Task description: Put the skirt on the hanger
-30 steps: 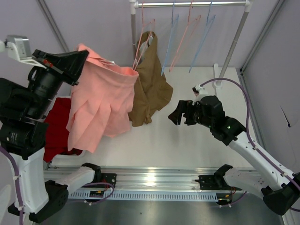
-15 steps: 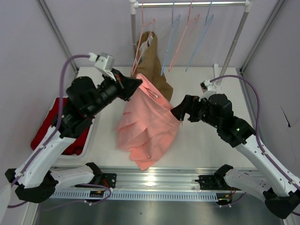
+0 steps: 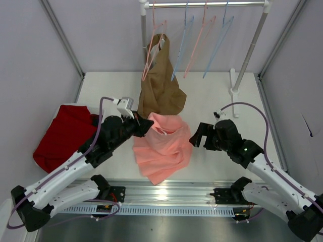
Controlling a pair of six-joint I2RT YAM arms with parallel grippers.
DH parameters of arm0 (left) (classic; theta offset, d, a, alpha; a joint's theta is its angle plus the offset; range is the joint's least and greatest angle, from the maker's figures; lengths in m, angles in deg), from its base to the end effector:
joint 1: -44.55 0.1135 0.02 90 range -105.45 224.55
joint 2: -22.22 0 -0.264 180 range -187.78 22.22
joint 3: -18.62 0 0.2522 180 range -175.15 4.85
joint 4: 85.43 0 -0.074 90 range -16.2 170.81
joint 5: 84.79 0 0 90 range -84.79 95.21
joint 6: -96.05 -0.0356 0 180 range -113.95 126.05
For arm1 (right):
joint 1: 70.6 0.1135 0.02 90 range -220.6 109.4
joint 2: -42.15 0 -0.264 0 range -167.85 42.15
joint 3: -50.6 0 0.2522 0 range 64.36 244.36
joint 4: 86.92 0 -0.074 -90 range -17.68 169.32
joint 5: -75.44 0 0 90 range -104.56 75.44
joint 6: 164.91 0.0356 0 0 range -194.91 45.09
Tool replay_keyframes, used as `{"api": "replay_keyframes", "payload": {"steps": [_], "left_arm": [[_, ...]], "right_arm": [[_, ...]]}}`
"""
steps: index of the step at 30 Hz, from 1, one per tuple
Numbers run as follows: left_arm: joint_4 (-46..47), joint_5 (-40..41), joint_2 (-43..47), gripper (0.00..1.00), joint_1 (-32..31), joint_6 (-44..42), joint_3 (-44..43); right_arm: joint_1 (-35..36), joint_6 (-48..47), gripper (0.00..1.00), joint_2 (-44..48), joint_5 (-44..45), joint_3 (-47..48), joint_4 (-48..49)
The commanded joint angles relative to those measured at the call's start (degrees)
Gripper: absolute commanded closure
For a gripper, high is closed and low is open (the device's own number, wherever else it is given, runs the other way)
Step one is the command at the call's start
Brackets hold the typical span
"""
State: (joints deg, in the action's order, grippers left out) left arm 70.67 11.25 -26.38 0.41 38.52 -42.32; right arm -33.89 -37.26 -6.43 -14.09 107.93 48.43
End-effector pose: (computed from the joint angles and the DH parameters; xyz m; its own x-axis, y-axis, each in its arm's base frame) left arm 0.1454 -0.1359 0.3435 -0.4534 -0.3039 -0.8379 0.4447 0.7376 -0.5082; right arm 0.1472 0.1094 0.2856 -0.7341 0.2146 -0.6443 -0.1819 0.8520 0.4910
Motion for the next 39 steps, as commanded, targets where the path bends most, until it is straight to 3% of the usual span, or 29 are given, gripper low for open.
{"api": "replay_keyframes", "payload": {"steps": [1,8,19,32,39], "left_arm": [[4.2,1.3,4.7,1.00,-0.3,7.2,6.7],[-2.6,-0.4,13.0,1.00,-0.4,16.7,21.3],[-15.4,0.8,15.1,1.00,-1.6,20.2,24.6],[-14.0,0.6,12.7,1.00,-1.6,21.4,27.2],[-13.5,1.5,11.0,1.00,-1.6,20.9,24.7]], "right_arm": [[-0.6,2.8,0.00,-0.4,1.6,-4.1,6.1],[-0.8,1.3,0.01,-6.7,1.6,-4.1,11.8],[-1.3,-1.5,0.01,-23.1,2.3,4.8,17.8],[-1.7,-2.1,0.01,-22.3,4.0,5.2,15.3],[-0.2,0.2,0.05,-19.3,3.1,-2.9,16.7]]}}
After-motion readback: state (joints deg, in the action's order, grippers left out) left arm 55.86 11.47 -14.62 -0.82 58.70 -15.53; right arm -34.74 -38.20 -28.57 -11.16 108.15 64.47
